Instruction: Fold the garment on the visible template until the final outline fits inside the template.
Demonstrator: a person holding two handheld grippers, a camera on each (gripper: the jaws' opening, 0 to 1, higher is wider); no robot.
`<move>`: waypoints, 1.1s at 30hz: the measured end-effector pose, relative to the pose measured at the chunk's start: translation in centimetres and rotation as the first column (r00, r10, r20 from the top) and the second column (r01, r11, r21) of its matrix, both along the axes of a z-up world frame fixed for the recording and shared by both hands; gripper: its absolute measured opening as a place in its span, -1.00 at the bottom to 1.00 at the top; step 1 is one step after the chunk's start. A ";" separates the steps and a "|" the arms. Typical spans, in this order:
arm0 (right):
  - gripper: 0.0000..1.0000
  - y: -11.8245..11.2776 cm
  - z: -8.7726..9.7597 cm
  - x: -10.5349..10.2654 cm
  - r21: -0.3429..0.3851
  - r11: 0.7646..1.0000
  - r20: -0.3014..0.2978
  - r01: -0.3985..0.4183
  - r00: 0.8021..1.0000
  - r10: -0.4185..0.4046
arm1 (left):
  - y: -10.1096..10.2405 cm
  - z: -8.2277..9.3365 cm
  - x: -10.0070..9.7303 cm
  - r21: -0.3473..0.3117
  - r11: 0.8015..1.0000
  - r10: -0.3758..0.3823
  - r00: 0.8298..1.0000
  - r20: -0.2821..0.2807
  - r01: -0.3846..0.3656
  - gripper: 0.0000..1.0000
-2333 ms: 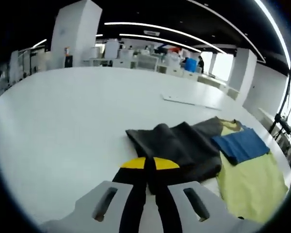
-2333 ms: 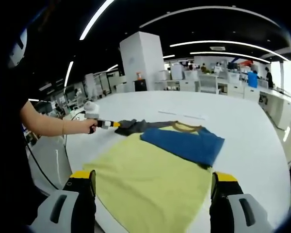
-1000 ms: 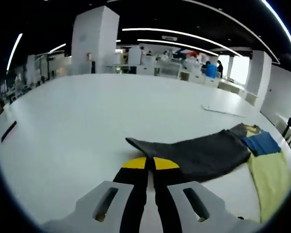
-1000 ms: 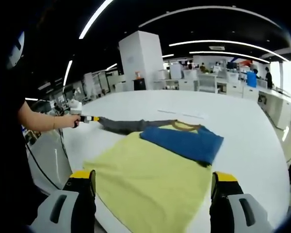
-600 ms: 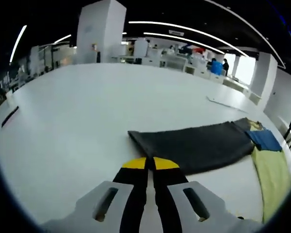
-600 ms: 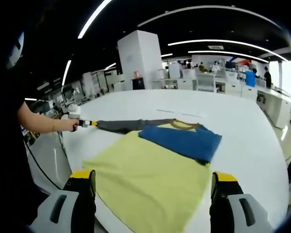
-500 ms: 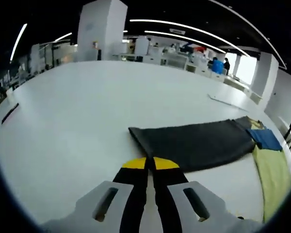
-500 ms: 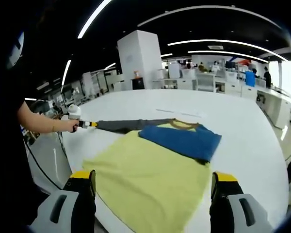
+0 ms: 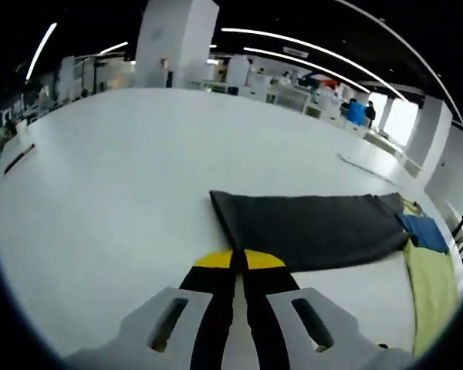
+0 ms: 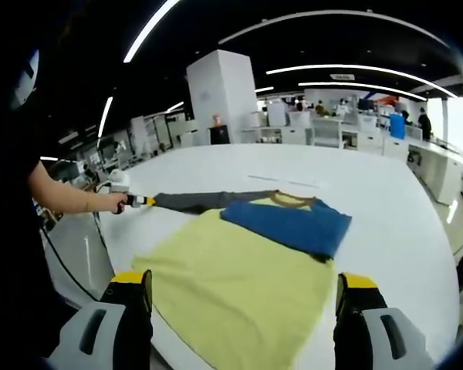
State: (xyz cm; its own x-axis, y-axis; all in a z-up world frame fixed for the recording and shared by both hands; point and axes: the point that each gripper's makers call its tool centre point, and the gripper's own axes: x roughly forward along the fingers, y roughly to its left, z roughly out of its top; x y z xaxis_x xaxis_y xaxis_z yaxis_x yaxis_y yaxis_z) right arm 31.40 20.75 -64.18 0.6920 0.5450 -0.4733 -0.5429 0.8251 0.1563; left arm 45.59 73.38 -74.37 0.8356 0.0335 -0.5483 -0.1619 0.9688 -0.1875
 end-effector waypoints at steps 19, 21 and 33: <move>0.98 -0.3 -0.1 0.0 -0.008 1.000 0.006 -0.012 1.000 0.013 | -5.3 5.6 2.9 -0.038 0.993 -0.103 0.983 0.152 0.110 -0.99; 0.98 -0.3 0.0 0.0 -0.006 1.000 0.006 -0.014 1.000 0.014 | -5.9 6.1 3.2 -0.048 0.991 -0.113 0.979 0.169 0.123 -0.99; 0.98 0.0 0.1 -0.3 -0.006 1.000 0.008 -0.017 1.000 0.017 | -10.8 8.3 5.3 -0.072 0.975 -0.190 0.953 0.237 0.212 -0.99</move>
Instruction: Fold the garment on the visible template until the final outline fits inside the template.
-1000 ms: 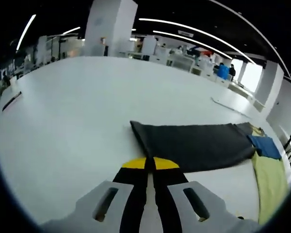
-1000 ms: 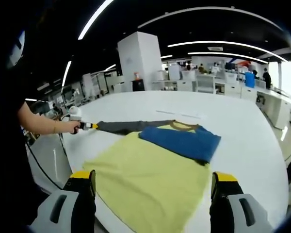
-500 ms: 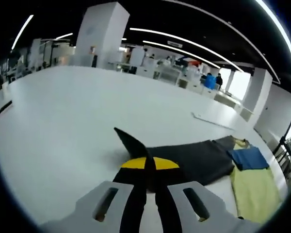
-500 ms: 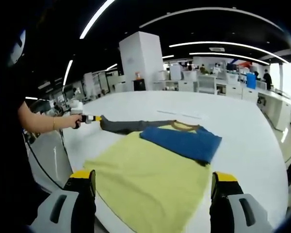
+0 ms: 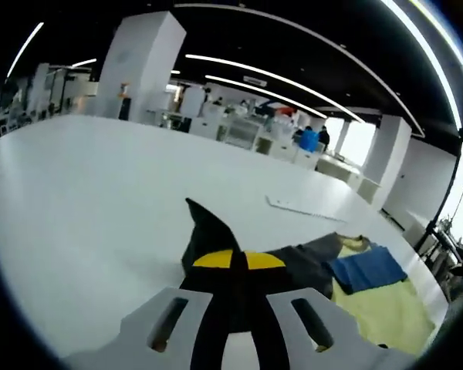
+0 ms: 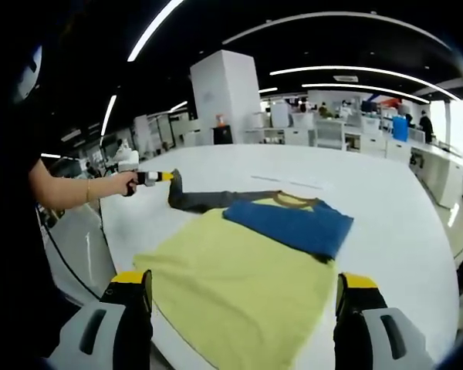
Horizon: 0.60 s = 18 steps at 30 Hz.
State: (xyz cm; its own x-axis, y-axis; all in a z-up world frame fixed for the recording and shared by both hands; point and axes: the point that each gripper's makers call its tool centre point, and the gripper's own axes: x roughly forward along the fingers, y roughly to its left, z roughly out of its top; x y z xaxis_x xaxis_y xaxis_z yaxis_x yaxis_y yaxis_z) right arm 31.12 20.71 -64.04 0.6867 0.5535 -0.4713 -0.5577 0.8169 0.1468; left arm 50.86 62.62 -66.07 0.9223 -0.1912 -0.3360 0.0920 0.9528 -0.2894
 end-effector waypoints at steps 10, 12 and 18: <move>0.98 0.3 -0.1 -0.2 0.002 1.000 -0.002 -0.003 1.000 0.003 | -3.3 0.7 1.6 -0.048 0.998 -0.039 0.999 0.028 0.040 -0.99; 0.98 0.3 -0.2 -0.3 0.002 1.000 -0.004 -0.004 1.000 0.004 | -4.0 0.9 1.9 -0.055 0.997 -0.049 0.998 0.033 0.051 -0.99; 0.98 0.2 -0.2 -0.3 0.003 1.000 -0.001 -0.001 1.000 0.001 | -6.1 0.9 2.3 -0.057 0.994 -0.091 0.995 0.036 0.092 -0.99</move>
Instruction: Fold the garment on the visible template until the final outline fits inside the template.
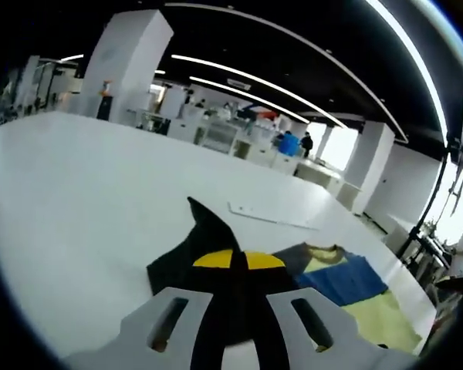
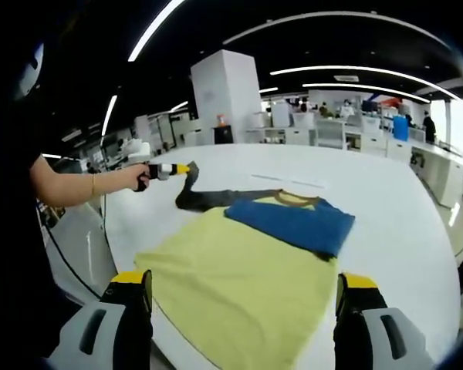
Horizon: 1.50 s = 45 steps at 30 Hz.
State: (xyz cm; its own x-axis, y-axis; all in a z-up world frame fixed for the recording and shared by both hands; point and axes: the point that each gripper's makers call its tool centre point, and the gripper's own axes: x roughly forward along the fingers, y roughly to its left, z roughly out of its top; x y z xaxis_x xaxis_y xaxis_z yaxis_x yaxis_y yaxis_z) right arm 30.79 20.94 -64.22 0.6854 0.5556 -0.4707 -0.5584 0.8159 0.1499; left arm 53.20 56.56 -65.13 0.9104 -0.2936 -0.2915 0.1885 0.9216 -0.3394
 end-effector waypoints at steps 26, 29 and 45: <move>0.98 1.2 -1.0 -0.9 0.017 0.999 -0.019 -0.031 0.999 0.032 | -9.9 1.6 0.7 -0.089 0.985 -0.142 0.989 0.046 0.146 -0.99; 0.98 1.4 -1.2 -1.1 0.022 0.999 -0.023 -0.034 0.999 0.034 | -11.1 2.2 0.8 -0.099 0.981 -0.159 0.985 0.065 0.164 -0.99; 0.98 1.1 -1.6 -1.6 0.026 0.999 -0.040 -0.021 0.999 0.022 | -16.8 3.4 1.9 -0.136 0.958 -0.240 0.966 0.098 0.252 -0.99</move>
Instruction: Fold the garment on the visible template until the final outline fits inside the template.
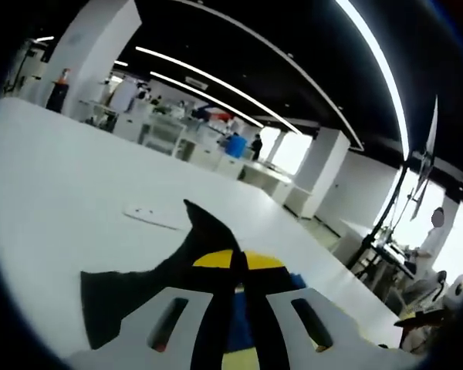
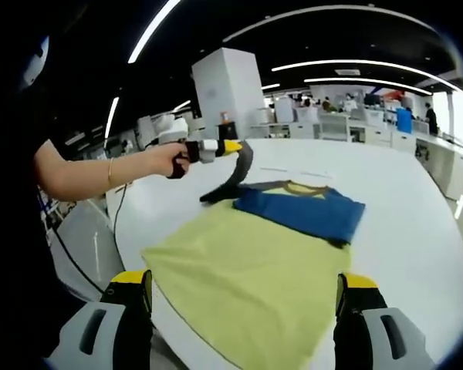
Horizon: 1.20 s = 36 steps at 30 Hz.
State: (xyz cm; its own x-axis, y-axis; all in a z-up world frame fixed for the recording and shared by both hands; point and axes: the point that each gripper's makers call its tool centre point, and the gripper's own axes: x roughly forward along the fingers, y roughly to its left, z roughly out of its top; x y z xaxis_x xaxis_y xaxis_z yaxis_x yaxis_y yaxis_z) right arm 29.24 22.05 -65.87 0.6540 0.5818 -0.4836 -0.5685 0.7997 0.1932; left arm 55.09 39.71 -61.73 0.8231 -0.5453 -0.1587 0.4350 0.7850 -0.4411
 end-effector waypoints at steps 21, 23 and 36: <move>0.98 -1.4 -0.8 -0.1 -0.002 1.000 -0.032 0.017 0.999 -0.017 | -9.0 -0.8 0.1 0.009 0.987 -0.162 0.986 0.027 0.162 -0.99; 0.98 -1.5 -0.9 -0.2 -0.002 1.000 -0.035 0.023 0.999 -0.023 | -9.8 -1.0 0.1 0.007 0.985 -0.175 0.984 0.026 0.175 -0.99; 0.98 -2.1 -1.6 0.1 0.007 0.999 -0.044 0.044 0.998 -0.043 | -13.9 -2.6 -0.8 -0.041 0.961 -0.273 0.962 0.011 0.273 -0.99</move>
State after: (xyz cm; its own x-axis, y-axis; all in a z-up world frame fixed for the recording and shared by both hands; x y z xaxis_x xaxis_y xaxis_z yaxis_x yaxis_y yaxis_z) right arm 29.33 19.96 -67.42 0.6569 0.5574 -0.5077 -0.5240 0.8217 0.2241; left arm 54.25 25.85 -64.29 0.6428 -0.7554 -0.1270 0.6328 0.6171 -0.4677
